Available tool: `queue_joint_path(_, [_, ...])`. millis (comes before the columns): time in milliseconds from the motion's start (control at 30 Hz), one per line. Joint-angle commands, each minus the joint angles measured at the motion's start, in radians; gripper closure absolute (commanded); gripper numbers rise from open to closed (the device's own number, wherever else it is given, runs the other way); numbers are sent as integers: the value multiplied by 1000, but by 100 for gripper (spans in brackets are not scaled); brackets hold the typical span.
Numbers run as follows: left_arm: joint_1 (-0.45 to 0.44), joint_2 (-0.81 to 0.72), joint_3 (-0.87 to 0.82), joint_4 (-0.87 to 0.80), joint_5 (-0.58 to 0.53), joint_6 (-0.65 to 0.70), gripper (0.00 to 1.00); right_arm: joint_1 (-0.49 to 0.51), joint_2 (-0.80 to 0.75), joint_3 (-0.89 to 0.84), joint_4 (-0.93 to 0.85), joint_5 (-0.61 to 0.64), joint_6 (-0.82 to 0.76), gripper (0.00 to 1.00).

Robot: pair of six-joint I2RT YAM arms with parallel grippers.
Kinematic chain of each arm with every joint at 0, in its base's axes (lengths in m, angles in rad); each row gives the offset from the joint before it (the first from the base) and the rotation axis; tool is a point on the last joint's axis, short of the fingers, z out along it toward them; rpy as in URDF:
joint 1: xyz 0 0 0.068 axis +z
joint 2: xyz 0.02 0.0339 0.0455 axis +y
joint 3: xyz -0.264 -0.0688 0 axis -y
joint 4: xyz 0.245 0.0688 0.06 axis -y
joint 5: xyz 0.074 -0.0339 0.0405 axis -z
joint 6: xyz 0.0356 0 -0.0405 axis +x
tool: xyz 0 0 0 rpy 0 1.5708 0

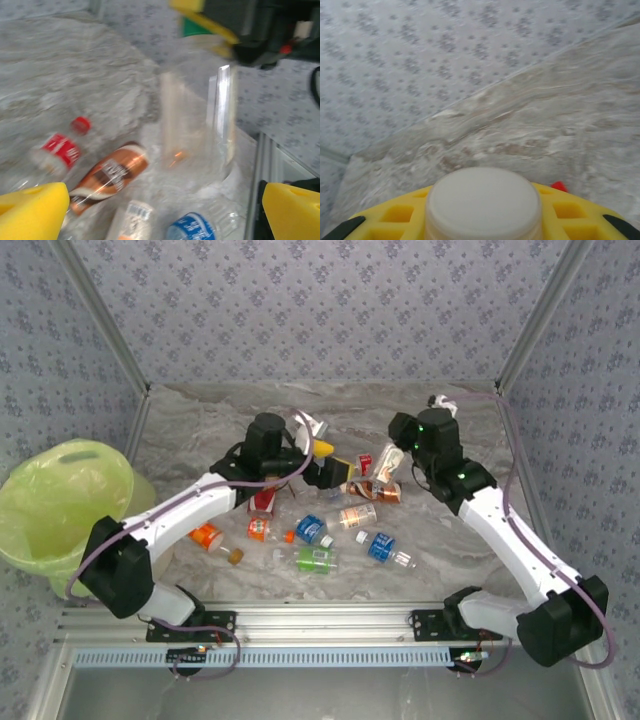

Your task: Put the plastic bottles in the bin

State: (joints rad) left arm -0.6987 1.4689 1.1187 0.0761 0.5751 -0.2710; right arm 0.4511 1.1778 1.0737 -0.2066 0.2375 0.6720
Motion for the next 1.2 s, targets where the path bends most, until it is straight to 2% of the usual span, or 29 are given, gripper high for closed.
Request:
queue_joint_path(0, [-29, 52, 78, 8, 72, 64, 1, 36, 24, 48, 84, -67, -32, 100])
queue_joint_path(167, [-51, 109, 129, 28, 71, 68, 1, 95, 51, 76, 144, -109, -34, 100])
queue_joint_path(433, [-62, 180, 193, -48, 17, 76, 9, 137, 73, 56, 241, -157, 47, 100])
queue_joint_path(500, [-64, 192, 201, -62, 10, 76, 15, 146, 83, 61, 242, -155, 41, 100])
queue_joint_path(667, [-65, 188, 190, -59, -7, 69, 40, 146, 86, 71, 210, -138, 15, 98])
queue_joint_path(767, [-65, 185, 186, -59, -14, 72, 51, 129, 93, 81, 196, -201, -25, 84])
queue_joint_path(900, [-62, 168, 156, -13, -67, 58, 56, 98, 94, 151, 102, -269, -34, 49])
queue_joint_path(933, [-63, 162, 149, -6, -89, 55, 57, 94, 86, 157, 81, -268, -77, 40])
queue_joint_path(1000, [-62, 147, 140, -7, -154, 50, 58, 83, 62, 162, 41, -247, -102, 29])
queue_joint_path(1033, [-63, 135, 134, -17, -219, 46, 57, 78, 48, 163, 18, -228, -119, 20])
queue_joint_path(1067, [-63, 123, 132, -33, -266, 48, 56, 73, 38, 161, -2, -204, -131, 2])
queue_joint_path(1167, [-63, 66, 113, -83, -424, 57, 57, 53, 11, 141, -58, -79, -135, 0])
